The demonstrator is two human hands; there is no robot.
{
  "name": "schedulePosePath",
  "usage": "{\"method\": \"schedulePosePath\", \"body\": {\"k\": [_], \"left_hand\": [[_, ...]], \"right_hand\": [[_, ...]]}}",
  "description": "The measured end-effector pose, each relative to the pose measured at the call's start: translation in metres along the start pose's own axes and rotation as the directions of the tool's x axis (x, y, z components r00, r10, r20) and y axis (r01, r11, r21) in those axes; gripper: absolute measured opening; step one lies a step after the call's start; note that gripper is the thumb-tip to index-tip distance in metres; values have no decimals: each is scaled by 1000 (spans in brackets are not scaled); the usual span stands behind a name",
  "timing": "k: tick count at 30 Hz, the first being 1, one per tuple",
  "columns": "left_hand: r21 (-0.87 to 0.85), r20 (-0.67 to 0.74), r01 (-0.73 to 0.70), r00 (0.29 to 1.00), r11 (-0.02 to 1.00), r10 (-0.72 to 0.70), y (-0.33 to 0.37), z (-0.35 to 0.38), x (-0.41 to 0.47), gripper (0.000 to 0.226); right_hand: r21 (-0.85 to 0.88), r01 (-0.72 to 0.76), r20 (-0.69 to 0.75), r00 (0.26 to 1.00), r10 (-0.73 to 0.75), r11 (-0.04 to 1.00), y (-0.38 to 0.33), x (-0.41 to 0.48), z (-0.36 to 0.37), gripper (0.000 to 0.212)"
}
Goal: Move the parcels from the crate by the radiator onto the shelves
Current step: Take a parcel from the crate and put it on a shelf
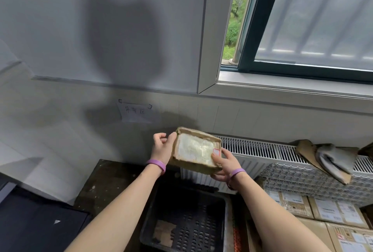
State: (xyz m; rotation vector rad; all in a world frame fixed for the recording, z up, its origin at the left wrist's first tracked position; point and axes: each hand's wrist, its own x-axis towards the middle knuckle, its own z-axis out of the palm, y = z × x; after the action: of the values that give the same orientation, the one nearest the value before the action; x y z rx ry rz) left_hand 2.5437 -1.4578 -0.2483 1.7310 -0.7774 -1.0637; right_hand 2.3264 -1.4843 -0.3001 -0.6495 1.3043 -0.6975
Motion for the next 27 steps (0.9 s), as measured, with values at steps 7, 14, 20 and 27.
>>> {"method": "schedulePosePath", "body": {"k": [7,14,20,27], "left_hand": [[366,107,-37,994,930,-3,-13,1,4,44],[503,355,-46,922,863,-158,-21,-1,-3,56],[261,263,-58,965,964,-14,-43,-17,1,52],[49,133,-7,991,999,0,-47,-40,5,39]], "right_hand": [[-193,129,22,992,-127,973,-12,-7,-7,25],[-289,297,125,954,-272,910,-14,-8,8,29],[-146,315,119,947,-300,938,-14,-5,23,50],[-190,148,264,960,-95,970,-1,-14,67,75]]}}
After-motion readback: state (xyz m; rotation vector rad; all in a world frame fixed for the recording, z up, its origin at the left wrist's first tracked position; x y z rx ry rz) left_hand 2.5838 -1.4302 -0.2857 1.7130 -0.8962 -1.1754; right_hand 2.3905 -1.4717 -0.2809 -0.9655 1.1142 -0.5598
